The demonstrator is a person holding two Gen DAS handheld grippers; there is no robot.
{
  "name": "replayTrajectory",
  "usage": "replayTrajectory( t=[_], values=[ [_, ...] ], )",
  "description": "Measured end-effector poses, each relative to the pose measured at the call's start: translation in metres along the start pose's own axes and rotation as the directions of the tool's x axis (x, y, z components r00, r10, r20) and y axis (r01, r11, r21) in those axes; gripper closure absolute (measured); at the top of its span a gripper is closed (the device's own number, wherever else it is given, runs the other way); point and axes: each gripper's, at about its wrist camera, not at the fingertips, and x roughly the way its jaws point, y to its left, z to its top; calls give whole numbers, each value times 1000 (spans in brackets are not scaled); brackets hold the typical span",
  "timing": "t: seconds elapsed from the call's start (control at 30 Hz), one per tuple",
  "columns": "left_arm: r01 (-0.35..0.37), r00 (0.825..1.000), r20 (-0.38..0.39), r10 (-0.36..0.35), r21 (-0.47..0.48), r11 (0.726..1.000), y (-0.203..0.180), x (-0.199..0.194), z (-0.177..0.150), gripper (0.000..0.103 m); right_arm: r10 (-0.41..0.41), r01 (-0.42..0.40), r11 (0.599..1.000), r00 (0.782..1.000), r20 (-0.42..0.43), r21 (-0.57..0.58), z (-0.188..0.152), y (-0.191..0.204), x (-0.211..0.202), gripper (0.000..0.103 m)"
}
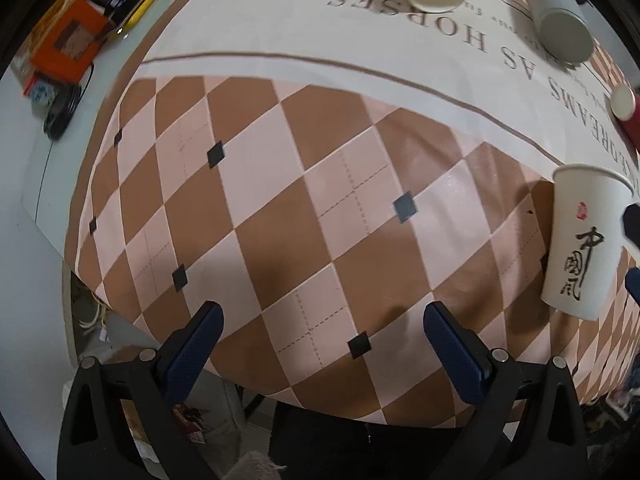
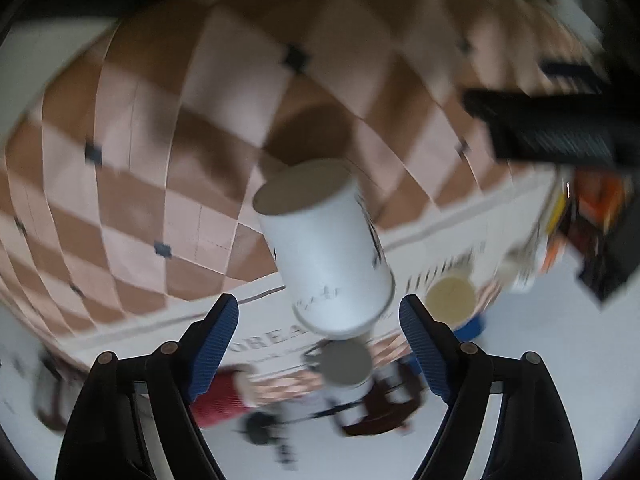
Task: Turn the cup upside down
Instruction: 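Grasp the white cup with the right tool while the left tool releases it, then rotate the held white cup rim-down with the right tool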
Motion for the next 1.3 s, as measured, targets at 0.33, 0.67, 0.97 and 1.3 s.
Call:
replayTrajectory(
  t=[0.33, 0.67, 0.97, 1.3],
  values=[
    [7, 1000, 8, -7, -71, 997, 41, 5, -6, 1, -6, 7, 996, 1000, 1, -91, -2, -18, 33, 41],
    [-12, 999, 47, 14, -40, 999, 46, -5, 9, 1, 174, -167, 957, 985, -6, 238, -19, -78, 39, 43],
    [-32, 996, 87, 29, 32, 999, 32, -18, 29, 1, 430, -393, 697, 898, 89, 599, -62, -96, 57, 43],
    [-28, 995, 98, 17, 106, 994, -7, -34, 62, 1, 641, -562, 85, 663, 387, 823, -128, -73, 95, 43]
  ],
)
